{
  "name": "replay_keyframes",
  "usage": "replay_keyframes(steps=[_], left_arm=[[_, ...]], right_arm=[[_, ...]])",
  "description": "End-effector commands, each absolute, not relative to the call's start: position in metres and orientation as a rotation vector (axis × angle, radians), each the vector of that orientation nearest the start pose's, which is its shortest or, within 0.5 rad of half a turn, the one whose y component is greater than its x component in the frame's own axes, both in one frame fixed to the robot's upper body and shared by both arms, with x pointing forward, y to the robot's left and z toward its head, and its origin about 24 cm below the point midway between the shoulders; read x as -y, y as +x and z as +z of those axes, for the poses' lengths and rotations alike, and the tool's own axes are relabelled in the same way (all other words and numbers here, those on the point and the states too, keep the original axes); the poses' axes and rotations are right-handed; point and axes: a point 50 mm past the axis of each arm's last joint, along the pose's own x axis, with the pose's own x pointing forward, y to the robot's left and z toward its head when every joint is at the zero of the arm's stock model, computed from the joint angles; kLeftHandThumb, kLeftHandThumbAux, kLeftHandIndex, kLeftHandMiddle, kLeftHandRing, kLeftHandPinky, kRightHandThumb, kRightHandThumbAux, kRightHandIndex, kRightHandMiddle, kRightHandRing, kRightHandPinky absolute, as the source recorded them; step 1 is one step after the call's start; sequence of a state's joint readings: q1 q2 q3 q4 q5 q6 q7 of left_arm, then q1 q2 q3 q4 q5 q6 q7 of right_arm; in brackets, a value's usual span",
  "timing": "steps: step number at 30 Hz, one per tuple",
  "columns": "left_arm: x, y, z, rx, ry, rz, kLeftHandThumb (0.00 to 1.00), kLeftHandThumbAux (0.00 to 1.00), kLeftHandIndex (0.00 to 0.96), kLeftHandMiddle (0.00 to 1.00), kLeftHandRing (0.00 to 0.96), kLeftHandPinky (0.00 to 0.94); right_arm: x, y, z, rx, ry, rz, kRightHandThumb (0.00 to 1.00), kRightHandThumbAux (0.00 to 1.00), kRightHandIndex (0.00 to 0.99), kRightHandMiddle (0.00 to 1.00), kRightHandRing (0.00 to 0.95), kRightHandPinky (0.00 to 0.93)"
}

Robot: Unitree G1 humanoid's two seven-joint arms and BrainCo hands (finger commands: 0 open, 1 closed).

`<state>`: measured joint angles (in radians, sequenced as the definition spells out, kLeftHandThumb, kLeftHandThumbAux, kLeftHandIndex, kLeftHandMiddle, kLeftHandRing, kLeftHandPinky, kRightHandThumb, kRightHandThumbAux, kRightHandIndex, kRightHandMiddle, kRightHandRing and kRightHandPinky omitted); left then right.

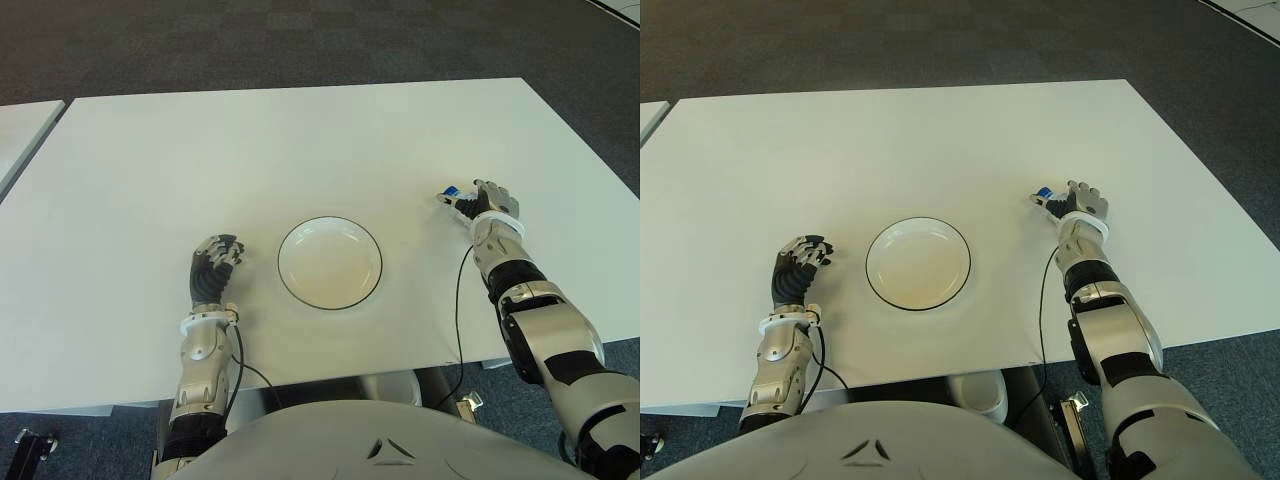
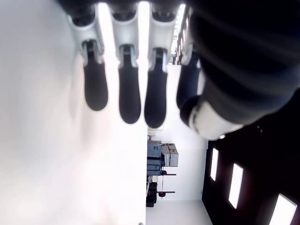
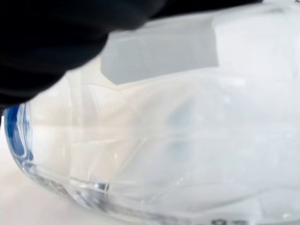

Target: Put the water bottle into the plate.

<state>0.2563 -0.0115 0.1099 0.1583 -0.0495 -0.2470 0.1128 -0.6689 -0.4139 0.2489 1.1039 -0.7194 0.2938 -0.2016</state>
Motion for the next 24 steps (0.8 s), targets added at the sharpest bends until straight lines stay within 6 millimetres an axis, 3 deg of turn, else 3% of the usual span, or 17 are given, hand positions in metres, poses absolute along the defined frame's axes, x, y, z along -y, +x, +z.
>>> replay_keyframes(steps=[1,24], left_arm=[[-0.196,0.177,-0.032,-0.208,-0.027,0.299,0.706,0.716,0.428,0.494,0.48,0.482],[-0.197,0.177,-0.031,-0.198,-0.037,0.296,0.706,0.716,0.428,0.509,0.488,0.487]], right_arm=[[0.266,0.314,-0.016,-0.719,-1.332,-0.097,0.534,0.227,0.0,0.0,0.0,0.0],[0.258,0.28,-0.058,-0.933,-1.44,0.117,0.554,0.26,0.0,0.0,0.0,0.0]])
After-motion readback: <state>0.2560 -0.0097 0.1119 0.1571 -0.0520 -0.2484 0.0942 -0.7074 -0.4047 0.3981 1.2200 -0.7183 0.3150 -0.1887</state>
